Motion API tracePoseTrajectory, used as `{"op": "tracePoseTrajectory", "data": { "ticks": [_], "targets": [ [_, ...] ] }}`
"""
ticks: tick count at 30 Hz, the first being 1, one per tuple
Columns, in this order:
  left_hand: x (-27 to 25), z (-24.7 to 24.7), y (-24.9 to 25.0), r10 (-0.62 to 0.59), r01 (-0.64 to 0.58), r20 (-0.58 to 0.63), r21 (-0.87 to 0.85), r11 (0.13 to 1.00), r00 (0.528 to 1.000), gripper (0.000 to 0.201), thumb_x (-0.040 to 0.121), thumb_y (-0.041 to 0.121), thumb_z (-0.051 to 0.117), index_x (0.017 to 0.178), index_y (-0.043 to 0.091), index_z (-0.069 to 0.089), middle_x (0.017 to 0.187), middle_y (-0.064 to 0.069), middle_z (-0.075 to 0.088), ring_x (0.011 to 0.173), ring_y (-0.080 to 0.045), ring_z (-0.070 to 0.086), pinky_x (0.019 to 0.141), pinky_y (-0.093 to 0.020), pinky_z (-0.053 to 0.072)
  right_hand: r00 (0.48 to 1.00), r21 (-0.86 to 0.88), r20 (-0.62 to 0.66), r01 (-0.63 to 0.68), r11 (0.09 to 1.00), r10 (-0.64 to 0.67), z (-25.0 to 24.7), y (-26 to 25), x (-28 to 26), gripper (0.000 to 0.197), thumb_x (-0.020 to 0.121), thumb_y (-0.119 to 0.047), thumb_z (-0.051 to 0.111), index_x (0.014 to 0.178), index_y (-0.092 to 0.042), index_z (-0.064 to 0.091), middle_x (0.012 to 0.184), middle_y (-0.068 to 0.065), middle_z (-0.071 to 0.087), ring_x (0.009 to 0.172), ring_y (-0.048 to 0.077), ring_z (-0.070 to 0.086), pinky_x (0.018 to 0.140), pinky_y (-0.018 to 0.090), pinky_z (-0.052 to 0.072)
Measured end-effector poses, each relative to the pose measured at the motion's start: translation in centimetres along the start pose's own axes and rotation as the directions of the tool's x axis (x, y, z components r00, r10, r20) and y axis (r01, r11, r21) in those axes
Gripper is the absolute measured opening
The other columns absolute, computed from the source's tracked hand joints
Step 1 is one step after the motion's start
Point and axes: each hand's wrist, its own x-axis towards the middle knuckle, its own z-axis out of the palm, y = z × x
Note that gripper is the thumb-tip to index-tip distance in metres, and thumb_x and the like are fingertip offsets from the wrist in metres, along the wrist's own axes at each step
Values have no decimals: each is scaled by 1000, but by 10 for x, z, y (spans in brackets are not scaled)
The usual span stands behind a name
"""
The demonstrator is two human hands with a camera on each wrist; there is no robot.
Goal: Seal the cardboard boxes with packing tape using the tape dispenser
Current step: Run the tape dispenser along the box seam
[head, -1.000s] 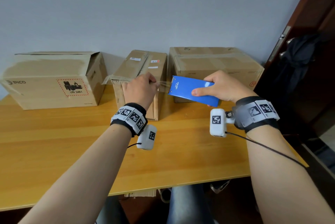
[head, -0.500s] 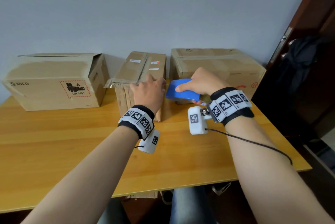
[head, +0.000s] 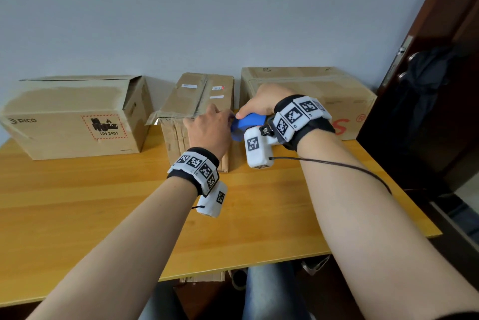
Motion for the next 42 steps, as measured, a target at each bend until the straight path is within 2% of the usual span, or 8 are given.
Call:
{"op": "tracePoseTrajectory", "data": {
  "ticks": [10,15,19,21,26,33,37,42],
  "targets": [
    [2,-7,3,19,-19,38,-7,1000,999,29,100,30,51,123,41,65,111,-2,57,89,-31,64,84,-42,38,995,19,93,-28,999,27,-11,1,11,36,81,-53,76,76,-21,62,79,-2,65,71,16,62,60,29,44],
    [3,-8,1,39,-39,51,5,999,998,27,101,34,49,119,41,69,109,-1,56,88,-29,63,78,-39,30,993,47,104,-55,997,50,-16,0,7,35,81,-54,76,78,-21,64,79,-1,67,72,17,63,63,30,45],
    [-1,-6,6,62,-63,47,24,998,997,30,102,29,49,115,43,72,109,-1,55,84,-28,61,88,-42,40,997,-156,74,-23,987,35,15,13,18,33,85,-49,69,81,-16,69,87,6,74,75,24,69,70,31,55],
    [-1,-5,2,55,-55,51,-13,998,997,35,100,24,47,116,43,72,112,-1,56,88,-29,62,91,-43,41,988,-92,112,-95,991,105,35,17,21,40,80,-55,73,79,-16,65,83,5,72,71,23,66,67,31,52],
    [3,-4,2,46,-45,64,-5,999,997,28,99,30,50,112,39,73,113,-2,57,90,-30,63,86,-42,40,970,-119,213,-97,988,121,50,22,25,39,94,-47,64,85,-10,61,86,6,63,80,25,61,75,33,46],
    [4,-7,7,-15,17,74,-24,1000,997,33,96,53,50,106,34,75,119,-2,59,97,-29,63,91,-44,39,982,-362,145,-58,930,118,75,65,25,23,98,-30,59,92,-8,60,80,4,61,75,23,62,61,32,44],
    [2,-11,12,-29,28,90,12,1000,996,37,96,53,49,101,26,74,114,-3,58,78,-24,52,91,-46,39,976,-415,126,-109,903,175,97,91,19,17,86,-27,67,87,-11,68,70,3,65,59,19,61,47,25,41],
    [-3,-13,9,-67,73,104,-60,995,992,34,93,42,50,78,19,69,116,0,59,75,-21,51,96,-50,33,968,-390,177,-100,915,181,113,104,-3,21,85,-32,71,94,-14,69,78,2,67,62,15,58,53,25,45]
  ]
}}
